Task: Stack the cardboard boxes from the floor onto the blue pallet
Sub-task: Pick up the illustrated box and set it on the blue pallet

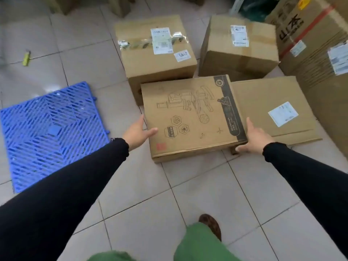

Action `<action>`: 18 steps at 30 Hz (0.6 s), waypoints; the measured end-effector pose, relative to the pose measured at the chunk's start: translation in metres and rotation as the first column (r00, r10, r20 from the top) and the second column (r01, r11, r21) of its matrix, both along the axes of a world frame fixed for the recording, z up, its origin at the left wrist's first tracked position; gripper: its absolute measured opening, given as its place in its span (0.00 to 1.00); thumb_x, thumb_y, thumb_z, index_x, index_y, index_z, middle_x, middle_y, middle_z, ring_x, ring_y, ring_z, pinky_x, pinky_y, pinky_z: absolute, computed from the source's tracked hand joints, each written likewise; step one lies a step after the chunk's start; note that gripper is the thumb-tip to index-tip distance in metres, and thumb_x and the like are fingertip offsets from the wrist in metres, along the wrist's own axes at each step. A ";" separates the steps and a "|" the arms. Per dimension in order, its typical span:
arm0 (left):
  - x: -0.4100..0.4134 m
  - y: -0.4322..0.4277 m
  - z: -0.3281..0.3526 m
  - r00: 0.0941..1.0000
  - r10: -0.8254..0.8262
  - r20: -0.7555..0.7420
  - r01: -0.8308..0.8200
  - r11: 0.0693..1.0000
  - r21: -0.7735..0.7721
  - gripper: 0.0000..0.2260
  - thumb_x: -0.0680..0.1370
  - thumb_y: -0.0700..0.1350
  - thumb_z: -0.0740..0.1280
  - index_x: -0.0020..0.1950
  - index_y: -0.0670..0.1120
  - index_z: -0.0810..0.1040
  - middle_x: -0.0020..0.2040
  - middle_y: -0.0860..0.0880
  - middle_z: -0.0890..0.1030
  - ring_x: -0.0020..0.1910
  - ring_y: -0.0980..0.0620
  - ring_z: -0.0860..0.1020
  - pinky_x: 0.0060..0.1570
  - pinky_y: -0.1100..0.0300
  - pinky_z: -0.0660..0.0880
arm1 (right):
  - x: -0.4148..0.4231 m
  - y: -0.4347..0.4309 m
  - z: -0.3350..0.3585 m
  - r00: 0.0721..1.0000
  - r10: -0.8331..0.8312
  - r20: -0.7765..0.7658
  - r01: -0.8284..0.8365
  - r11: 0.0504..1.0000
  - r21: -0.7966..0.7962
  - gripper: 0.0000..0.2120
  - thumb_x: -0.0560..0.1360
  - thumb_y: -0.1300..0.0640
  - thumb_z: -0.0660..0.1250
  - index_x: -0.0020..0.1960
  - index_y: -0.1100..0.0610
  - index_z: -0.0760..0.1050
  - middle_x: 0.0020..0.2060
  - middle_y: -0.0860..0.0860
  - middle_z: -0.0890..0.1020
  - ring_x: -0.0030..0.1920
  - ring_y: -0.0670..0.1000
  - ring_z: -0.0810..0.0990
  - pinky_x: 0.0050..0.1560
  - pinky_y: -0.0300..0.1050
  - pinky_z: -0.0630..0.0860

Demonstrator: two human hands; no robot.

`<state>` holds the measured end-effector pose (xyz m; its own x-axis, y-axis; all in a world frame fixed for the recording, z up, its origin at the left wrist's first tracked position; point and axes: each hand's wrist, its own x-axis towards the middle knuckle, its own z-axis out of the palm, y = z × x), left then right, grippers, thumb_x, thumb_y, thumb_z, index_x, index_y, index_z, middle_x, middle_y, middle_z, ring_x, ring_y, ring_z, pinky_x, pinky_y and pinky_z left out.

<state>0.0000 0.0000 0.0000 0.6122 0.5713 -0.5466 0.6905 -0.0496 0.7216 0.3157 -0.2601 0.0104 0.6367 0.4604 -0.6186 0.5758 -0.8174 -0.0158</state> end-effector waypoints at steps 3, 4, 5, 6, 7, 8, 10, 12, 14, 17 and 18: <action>0.010 0.001 -0.033 0.981 0.111 0.157 -0.095 0.990 -0.104 0.33 0.80 0.50 0.70 0.81 0.50 0.59 0.72 0.55 0.73 0.64 0.58 0.73 0.60 0.63 0.71 | 0.008 -0.006 -0.027 0.997 0.052 0.050 -0.055 0.997 0.059 0.66 0.63 0.39 0.82 0.84 0.54 0.41 0.74 0.61 0.71 0.71 0.63 0.73 0.66 0.62 0.75; 0.012 0.003 -0.043 0.969 0.154 0.193 -0.126 0.981 -0.149 0.34 0.79 0.50 0.72 0.80 0.50 0.59 0.72 0.54 0.75 0.64 0.56 0.76 0.61 0.60 0.74 | 0.010 -0.006 -0.034 0.996 0.054 0.070 -0.060 0.995 0.085 0.65 0.62 0.38 0.82 0.83 0.55 0.45 0.73 0.60 0.72 0.71 0.63 0.72 0.66 0.63 0.74; 0.013 0.003 -0.053 0.956 0.195 0.218 -0.155 0.970 -0.188 0.36 0.77 0.49 0.74 0.80 0.50 0.58 0.71 0.53 0.76 0.64 0.55 0.78 0.63 0.57 0.76 | 0.011 -0.005 -0.039 0.995 0.053 0.090 -0.064 0.991 0.118 0.63 0.60 0.37 0.83 0.82 0.56 0.50 0.72 0.59 0.73 0.71 0.62 0.71 0.66 0.63 0.73; 0.014 0.000 -0.059 0.945 0.228 0.235 -0.179 0.960 -0.215 0.38 0.77 0.47 0.74 0.80 0.50 0.56 0.71 0.52 0.76 0.64 0.54 0.78 0.63 0.54 0.77 | 0.009 -0.006 -0.045 0.994 0.042 0.104 -0.058 0.987 0.150 0.62 0.59 0.37 0.83 0.80 0.57 0.53 0.71 0.59 0.74 0.70 0.62 0.71 0.66 0.62 0.73; 0.015 -0.003 -0.065 0.930 0.261 0.260 -0.202 0.951 -0.234 0.39 0.77 0.45 0.74 0.80 0.50 0.55 0.70 0.51 0.76 0.64 0.54 0.79 0.61 0.55 0.78 | 0.009 -0.007 -0.051 0.994 0.025 0.104 -0.045 0.980 0.192 0.60 0.59 0.38 0.84 0.79 0.57 0.56 0.70 0.60 0.74 0.70 0.62 0.71 0.67 0.62 0.72; 0.015 -0.005 -0.067 0.914 0.290 0.282 -0.223 0.943 -0.248 0.39 0.77 0.43 0.74 0.80 0.50 0.53 0.70 0.51 0.76 0.63 0.55 0.79 0.58 0.58 0.79 | 0.007 -0.007 -0.052 0.995 0.013 0.101 -0.036 0.973 0.229 0.59 0.59 0.39 0.84 0.78 0.58 0.57 0.70 0.60 0.73 0.71 0.62 0.70 0.68 0.62 0.71; 0.014 -0.010 -0.069 0.895 0.328 0.303 -0.248 0.929 -0.273 0.39 0.77 0.40 0.74 0.80 0.51 0.53 0.68 0.51 0.76 0.62 0.55 0.79 0.51 0.64 0.80 | 0.002 -0.010 -0.053 0.995 0.009 0.096 -0.036 0.958 0.284 0.59 0.58 0.39 0.84 0.78 0.59 0.58 0.72 0.60 0.72 0.73 0.62 0.69 0.70 0.61 0.70; 0.004 -0.014 -0.070 0.884 0.345 0.316 -0.259 0.923 -0.286 0.40 0.77 0.40 0.74 0.80 0.51 0.54 0.69 0.51 0.76 0.63 0.54 0.79 0.49 0.65 0.80 | -0.010 -0.015 -0.047 0.997 0.009 0.076 -0.034 0.943 0.332 0.59 0.58 0.40 0.85 0.78 0.59 0.59 0.72 0.59 0.72 0.73 0.60 0.70 0.71 0.60 0.70; -0.014 -0.018 -0.066 0.868 0.374 0.326 -0.278 0.911 -0.304 0.39 0.76 0.41 0.75 0.80 0.52 0.55 0.69 0.51 0.77 0.63 0.55 0.79 0.48 0.65 0.80 | -0.029 -0.023 -0.038 0.999 0.008 0.035 -0.021 0.921 0.389 0.57 0.59 0.42 0.85 0.77 0.59 0.60 0.71 0.58 0.73 0.71 0.58 0.71 0.70 0.57 0.71; -0.056 -0.029 -0.051 0.855 0.405 0.323 -0.309 0.899 -0.309 0.39 0.75 0.43 0.76 0.79 0.53 0.58 0.68 0.52 0.78 0.62 0.55 0.81 0.51 0.62 0.81 | -0.066 -0.035 -0.020 0.998 0.023 -0.056 0.007 0.876 0.481 0.57 0.59 0.45 0.86 0.78 0.57 0.59 0.70 0.54 0.75 0.68 0.53 0.74 0.66 0.50 0.73; -0.073 -0.033 -0.044 0.851 0.416 0.320 -0.323 0.895 -0.307 0.39 0.74 0.43 0.77 0.79 0.53 0.59 0.67 0.52 0.79 0.62 0.55 0.81 0.54 0.58 0.81 | -0.080 -0.037 -0.014 0.995 0.031 -0.091 0.019 0.866 0.500 0.57 0.59 0.45 0.86 0.78 0.55 0.58 0.68 0.50 0.75 0.66 0.51 0.75 0.63 0.47 0.74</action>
<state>-0.0728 -0.0328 -0.0438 0.5630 0.6802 -0.4695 0.3050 0.3569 0.8829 0.2357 -0.2975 -0.0031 0.5839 0.7272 -0.3610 0.5561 -0.6822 -0.4747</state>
